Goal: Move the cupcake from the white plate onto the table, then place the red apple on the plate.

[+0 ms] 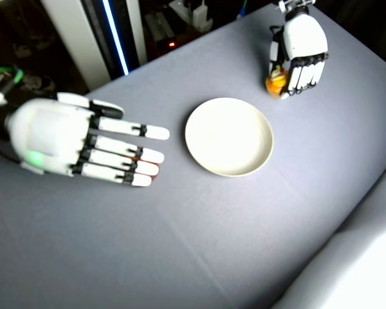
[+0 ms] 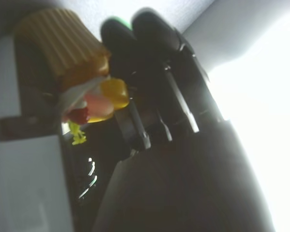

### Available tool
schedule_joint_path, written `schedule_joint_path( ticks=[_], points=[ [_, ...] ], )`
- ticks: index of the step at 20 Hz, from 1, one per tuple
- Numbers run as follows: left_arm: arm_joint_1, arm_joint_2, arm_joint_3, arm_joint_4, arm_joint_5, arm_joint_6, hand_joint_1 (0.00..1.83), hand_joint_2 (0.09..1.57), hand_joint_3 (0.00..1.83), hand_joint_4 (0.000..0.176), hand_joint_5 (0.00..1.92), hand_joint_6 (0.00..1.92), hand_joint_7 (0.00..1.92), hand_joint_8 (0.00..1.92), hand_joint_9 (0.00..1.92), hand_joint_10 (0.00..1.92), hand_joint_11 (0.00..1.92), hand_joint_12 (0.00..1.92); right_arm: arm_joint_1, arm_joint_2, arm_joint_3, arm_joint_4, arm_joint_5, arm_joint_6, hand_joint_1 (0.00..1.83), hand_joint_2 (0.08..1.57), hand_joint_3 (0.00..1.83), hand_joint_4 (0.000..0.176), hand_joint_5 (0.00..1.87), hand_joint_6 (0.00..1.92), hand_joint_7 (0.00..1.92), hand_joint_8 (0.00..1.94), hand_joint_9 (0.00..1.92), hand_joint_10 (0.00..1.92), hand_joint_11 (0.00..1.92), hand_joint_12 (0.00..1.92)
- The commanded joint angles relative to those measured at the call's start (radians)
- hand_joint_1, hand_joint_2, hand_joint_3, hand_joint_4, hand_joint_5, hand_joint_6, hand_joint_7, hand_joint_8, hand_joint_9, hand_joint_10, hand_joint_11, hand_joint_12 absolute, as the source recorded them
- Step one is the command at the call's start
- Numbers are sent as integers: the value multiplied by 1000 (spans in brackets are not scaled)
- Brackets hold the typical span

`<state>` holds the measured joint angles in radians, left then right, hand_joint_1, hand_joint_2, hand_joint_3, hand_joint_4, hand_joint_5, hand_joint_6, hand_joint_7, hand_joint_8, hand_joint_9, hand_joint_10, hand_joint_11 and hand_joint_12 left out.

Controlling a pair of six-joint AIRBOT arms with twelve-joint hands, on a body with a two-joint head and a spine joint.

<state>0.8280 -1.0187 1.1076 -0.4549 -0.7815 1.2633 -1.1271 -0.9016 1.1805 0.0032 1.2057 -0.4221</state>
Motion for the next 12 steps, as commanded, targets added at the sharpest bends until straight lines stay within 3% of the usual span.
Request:
schedule_joint_path(
  ticks=[1,2,4,5,6,7,8,9,11,12],
  points=[
    [0,10,-8,11,-106,4,907,871,3,71,434,1,401,3,457,13,215,723,3,3,5,28,108,7,726,1073,0,124,0,0,113,0,149,1,0,510],
    [3,14,-12,10,-113,4,845,873,5,108,292,0,259,0,344,2,153,694,3,3,6,28,106,7,756,1061,0,110,8,3,124,4,148,0,0,506],
    [10,28,-28,11,-137,4,820,864,1,157,132,0,110,0,198,0,31,634,4,3,13,16,88,9,800,1024,0,68,22,2,141,3,170,5,0,615],
    [13,38,-39,17,-153,4,807,853,0,172,57,0,42,0,120,0,5,553,11,3,20,6,67,10,824,980,0,88,7,0,111,0,152,1,0,581],
    [16,51,-55,27,-174,4,832,837,0,175,39,0,20,0,88,0,0,501,27,3,29,-17,28,12,833,949,0,90,20,3,115,2,160,3,0,626],
    [22,68,-76,39,-197,4,818,830,0,176,34,0,6,0,72,0,0,490,42,2,36,-39,0,15,866,902,0,127,63,6,142,4,167,4,0,614],
    [34,89,-103,55,-228,4,795,835,0,176,23,0,0,0,82,3,0,514,69,0,46,-73,-45,18,897,881,0,133,82,9,152,6,170,4,0,613],
    [47,106,-122,64,-255,4,787,847,3,176,24,1,0,0,83,3,0,515,92,-3,54,-98,-76,22,923,858,0,104,101,2,210,2,241,11,0,797],
    [73,140,-161,77,-310,4,753,861,3,176,19,1,0,0,53,0,0,457,151,-18,80,-170,-164,36,901,856,0,109,109,2,246,5,279,14,0,810],
    [86,156,-181,81,-346,3,731,842,2,176,27,0,13,0,85,0,0,556,183,-33,100,-210,-218,48,918,854,0,105,126,8,273,13,306,21,24,817]
  ],
)
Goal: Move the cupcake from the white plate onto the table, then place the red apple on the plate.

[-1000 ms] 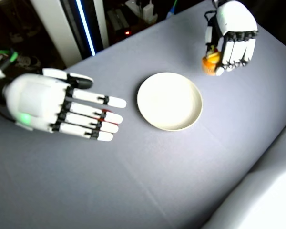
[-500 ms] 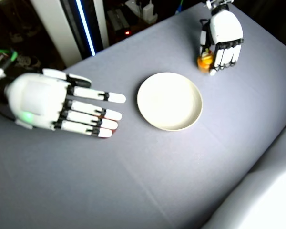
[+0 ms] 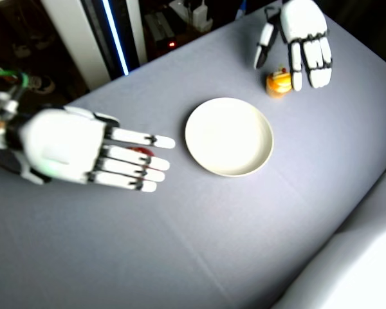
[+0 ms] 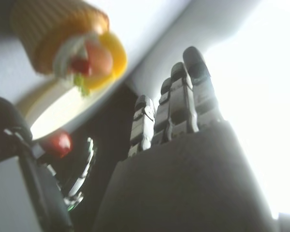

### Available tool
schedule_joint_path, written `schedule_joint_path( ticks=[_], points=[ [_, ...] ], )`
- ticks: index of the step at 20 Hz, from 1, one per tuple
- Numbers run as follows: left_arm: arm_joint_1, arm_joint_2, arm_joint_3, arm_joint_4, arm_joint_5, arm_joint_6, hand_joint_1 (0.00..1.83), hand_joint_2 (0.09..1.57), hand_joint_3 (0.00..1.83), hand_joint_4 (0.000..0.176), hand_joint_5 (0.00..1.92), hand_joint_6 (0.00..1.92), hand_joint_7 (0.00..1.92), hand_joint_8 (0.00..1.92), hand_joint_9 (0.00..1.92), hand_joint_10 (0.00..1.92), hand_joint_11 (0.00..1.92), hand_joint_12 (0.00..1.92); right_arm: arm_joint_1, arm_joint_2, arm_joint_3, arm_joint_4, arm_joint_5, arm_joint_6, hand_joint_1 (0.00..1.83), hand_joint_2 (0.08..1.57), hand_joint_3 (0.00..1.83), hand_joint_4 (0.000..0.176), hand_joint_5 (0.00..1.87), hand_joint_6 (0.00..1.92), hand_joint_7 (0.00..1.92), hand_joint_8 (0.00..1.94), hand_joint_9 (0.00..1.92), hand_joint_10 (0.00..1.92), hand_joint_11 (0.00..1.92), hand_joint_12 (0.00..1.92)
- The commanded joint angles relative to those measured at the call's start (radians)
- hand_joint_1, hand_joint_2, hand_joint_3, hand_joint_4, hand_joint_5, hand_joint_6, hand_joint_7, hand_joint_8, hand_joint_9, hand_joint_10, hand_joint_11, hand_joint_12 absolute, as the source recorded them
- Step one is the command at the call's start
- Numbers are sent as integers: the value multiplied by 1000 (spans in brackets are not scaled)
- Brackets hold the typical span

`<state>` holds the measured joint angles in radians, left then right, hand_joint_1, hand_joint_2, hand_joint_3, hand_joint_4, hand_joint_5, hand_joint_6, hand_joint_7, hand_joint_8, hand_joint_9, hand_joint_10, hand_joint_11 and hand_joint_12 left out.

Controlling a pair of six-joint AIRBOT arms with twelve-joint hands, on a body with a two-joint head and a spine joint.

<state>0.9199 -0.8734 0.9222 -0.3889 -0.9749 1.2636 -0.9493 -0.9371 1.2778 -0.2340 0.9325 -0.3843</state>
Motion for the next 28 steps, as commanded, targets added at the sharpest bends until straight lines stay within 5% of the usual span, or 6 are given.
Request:
schedule_joint_path(
  ticks=[1,5,6,17,27,28],
  points=[
    [0,17,-5,19,-169,1,743,846,5,176,33,1,17,1,83,0,0,573,18,-5,12,12,34,15,975,853,0,67,198,1,314,3,344,10,90,745],
    [3,34,-35,51,-217,0,732,770,0,176,58,1,46,1,108,8,0,680,51,-13,34,-25,-28,16,1288,969,3,0,826,48,906,56,1087,167,888,929],
    [4,37,-37,51,-224,0,725,774,0,176,56,0,40,2,104,2,0,663,57,-12,37,-27,-30,16,1359,1066,0,0,914,757,1005,687,1103,797,932,1039],
    [38,66,-68,77,-324,-57,704,756,2,176,42,4,0,0,24,0,0,719,394,-142,86,-156,33,1,1232,1158,2,0,987,925,818,1398,813,1594,768,1759],
    [12,45,-56,108,-328,-80,748,751,0,176,0,0,0,0,0,0,0,591,490,-398,247,-347,-283,36,1391,1085,1,0,954,764,1040,912,1014,1176,767,1187],
    [11,44,-54,107,-327,-81,747,758,0,176,0,0,0,0,0,0,0,519,490,-397,247,-347,-284,40,1259,979,0,0,672,244,633,331,660,578,435,1101]
  ],
)
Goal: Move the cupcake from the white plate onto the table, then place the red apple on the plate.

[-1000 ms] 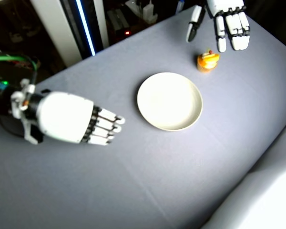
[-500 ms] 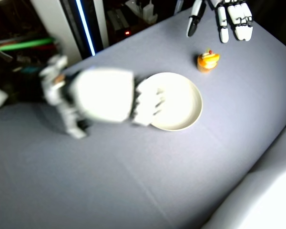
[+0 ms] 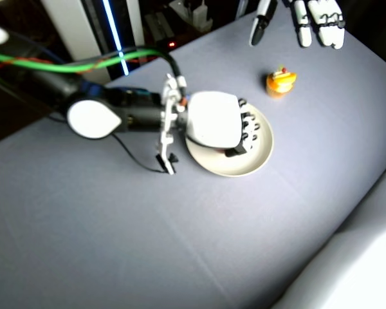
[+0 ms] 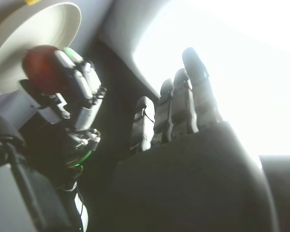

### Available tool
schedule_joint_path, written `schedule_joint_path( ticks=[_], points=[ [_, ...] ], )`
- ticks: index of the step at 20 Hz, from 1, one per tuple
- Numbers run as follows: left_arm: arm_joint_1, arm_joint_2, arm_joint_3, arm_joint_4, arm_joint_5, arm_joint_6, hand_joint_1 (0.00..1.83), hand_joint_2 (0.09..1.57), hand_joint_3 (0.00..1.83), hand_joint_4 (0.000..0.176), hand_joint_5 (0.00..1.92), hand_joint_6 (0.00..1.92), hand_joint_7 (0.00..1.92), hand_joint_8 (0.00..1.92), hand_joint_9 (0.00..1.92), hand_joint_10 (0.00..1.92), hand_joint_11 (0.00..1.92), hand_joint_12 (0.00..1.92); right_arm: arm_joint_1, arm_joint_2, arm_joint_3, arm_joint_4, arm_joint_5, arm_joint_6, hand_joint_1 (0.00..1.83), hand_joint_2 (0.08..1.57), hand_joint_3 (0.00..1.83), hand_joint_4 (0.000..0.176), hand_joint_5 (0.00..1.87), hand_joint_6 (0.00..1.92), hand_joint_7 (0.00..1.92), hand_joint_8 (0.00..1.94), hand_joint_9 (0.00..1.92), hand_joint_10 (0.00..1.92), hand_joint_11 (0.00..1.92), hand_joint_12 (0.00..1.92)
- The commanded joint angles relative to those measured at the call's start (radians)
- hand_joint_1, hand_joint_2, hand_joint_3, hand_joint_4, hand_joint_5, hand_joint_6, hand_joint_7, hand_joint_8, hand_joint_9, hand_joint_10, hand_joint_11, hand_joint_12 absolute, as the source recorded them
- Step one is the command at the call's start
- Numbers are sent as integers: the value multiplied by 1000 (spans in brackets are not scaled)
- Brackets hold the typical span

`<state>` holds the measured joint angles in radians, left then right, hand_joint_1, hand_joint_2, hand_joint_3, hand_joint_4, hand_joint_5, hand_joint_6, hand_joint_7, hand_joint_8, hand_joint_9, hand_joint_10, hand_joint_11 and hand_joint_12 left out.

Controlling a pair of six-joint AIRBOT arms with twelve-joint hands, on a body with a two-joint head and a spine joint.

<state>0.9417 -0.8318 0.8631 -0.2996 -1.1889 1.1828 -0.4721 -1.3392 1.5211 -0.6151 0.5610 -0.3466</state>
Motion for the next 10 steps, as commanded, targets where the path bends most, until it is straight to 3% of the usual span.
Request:
schedule_joint_path(
  ticks=[1,2,3,4,5,8,9,10],
  points=[
    [-10,2,6,13,-113,-4,778,769,1,176,1,0,0,0,0,0,0,410,13,5,1,38,88,5,1032,877,0,128,228,9,246,15,305,114,25,1109],
    [-7,1,6,9,-114,-7,778,769,1,176,1,0,0,0,0,0,0,410,13,5,-6,40,91,5,1032,877,0,128,228,9,246,15,305,114,25,1109],
    [-4,1,6,5,-115,-8,782,765,0,176,10,1,0,0,0,0,0,320,13,13,-18,48,107,5,951,827,0,166,45,1,69,2,198,42,4,1046],
    [-2,1,6,0,-116,-9,779,758,0,176,17,1,0,0,0,0,0,216,13,30,-28,62,124,5,943,790,0,174,8,0,13,0,39,8,0,647],
    [4,1,6,-12,-121,-12,768,774,4,176,13,2,0,0,0,0,0,117,13,65,-48,102,170,5,917,753,0,176,0,0,0,0,1,0,0,66],
    [28,7,4,-34,-148,-37,767,784,4,167,18,3,0,0,0,0,0,40,-17,181,-105,215,296,-13,824,779,12,176,0,0,0,0,0,0,0,2],
    [38,10,1,-40,-158,-39,761,797,8,176,4,0,0,0,0,0,0,1,-43,220,-132,263,345,-33,589,754,0,176,0,0,0,0,0,0,0,0],
    [50,13,-3,-47,-171,-40,761,797,8,176,4,0,0,0,0,0,0,1,-76,255,-156,316,406,-53,589,754,0,176,0,0,0,0,0,0,0,0]
  ],
)
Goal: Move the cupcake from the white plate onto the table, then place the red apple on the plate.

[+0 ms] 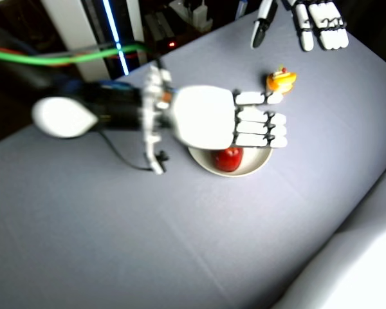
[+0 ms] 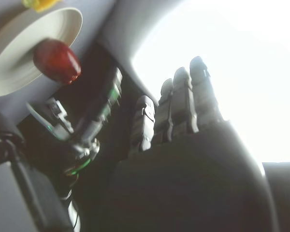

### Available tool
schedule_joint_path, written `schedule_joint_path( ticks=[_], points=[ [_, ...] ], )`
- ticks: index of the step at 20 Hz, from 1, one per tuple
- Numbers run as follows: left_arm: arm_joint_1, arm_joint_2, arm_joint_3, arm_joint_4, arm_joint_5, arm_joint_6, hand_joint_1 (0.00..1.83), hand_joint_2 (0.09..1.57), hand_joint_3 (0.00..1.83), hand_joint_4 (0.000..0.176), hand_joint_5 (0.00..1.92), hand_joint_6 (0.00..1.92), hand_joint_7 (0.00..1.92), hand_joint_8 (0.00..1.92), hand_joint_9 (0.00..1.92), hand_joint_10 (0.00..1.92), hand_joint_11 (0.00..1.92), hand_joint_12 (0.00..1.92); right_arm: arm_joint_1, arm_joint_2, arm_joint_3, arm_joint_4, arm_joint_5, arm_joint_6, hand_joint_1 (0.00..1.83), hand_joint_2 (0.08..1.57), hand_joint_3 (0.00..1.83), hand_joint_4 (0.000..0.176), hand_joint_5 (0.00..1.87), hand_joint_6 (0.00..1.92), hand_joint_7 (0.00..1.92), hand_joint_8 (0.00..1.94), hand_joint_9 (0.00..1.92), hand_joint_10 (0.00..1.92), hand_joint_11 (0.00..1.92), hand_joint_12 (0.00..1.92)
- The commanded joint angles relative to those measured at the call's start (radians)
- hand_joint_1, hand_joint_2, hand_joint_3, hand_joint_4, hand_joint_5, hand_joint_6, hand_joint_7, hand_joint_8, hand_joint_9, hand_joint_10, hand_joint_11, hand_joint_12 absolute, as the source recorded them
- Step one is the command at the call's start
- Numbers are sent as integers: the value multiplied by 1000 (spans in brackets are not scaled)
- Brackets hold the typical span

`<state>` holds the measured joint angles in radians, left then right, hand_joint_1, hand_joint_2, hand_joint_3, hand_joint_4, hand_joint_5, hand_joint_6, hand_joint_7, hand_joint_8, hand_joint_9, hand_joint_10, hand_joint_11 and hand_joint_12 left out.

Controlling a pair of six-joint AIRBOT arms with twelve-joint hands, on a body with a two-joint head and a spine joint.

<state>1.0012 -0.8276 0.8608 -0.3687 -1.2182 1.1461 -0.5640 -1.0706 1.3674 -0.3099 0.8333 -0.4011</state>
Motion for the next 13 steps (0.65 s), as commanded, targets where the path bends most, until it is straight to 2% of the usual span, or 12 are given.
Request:
schedule_joint_path(
  ticks=[1,2,3,4,6,8,9,10,11,12,13],
  points=[
    [5,12,-4,16,-158,-11,786,799,8,176,7,2,0,0,0,0,0,0,-26,19,-26,62,198,-8,589,730,0,176,0,0,0,0,0,0,0,0],
    [19,16,-7,12,-182,-28,777,803,9,176,1,0,0,0,0,0,0,0,-81,56,-54,118,275,-16,609,731,0,176,0,0,0,0,0,0,0,0],
    [28,18,-8,11,-203,-43,781,802,8,176,0,0,0,0,0,0,0,0,-133,84,-79,165,341,-22,704,752,0,176,0,0,0,0,0,0,0,0],
    [36,19,-9,10,-223,-53,791,778,0,169,0,0,0,0,0,0,0,0,-185,109,-105,213,405,-32,725,736,0,176,0,0,0,0,0,0,0,0],
    [50,25,-16,11,-271,-80,772,773,0,175,0,0,0,0,0,0,0,0,-299,142,-154,328,571,-47,723,719,0,176,0,0,0,0,0,0,0,0],
    [64,30,-15,21,-322,-133,807,779,0,176,0,0,0,0,0,0,0,0,-381,153,-181,401,696,-47,734,742,0,176,0,0,0,0,0,0,0,0],
    [71,31,-12,28,-348,-167,824,849,26,176,0,0,0,0,0,0,0,0,-406,156,-190,424,744,-47,805,758,5,176,0,0,0,0,0,0,0,0],
    [76,29,-3,34,-383,-207,824,849,26,176,0,0,0,0,0,0,0,0,-424,158,-199,437,780,-47,805,758,5,176,0,0,0,0,0,0,0,0],
    [80,26,2,35,-427,-235,702,823,9,140,0,0,3,1,20,7,73,34,-428,157,-203,438,795,-47,838,765,7,176,0,0,0,0,0,0,0,0],
    [83,26,6,35,-471,-258,687,925,17,140,0,0,14,1,9,2,26,20,-432,156,-207,437,811,-46,785,830,7,176,0,0,0,0,0,0,44,29],
    [84,27,9,36,-497,-276,643,1042,18,160,156,20,10,1,1,0,4,3,-436,156,-210,435,832,-45,734,869,0,176,0,0,57,7,31,7,8,402]
  ],
)
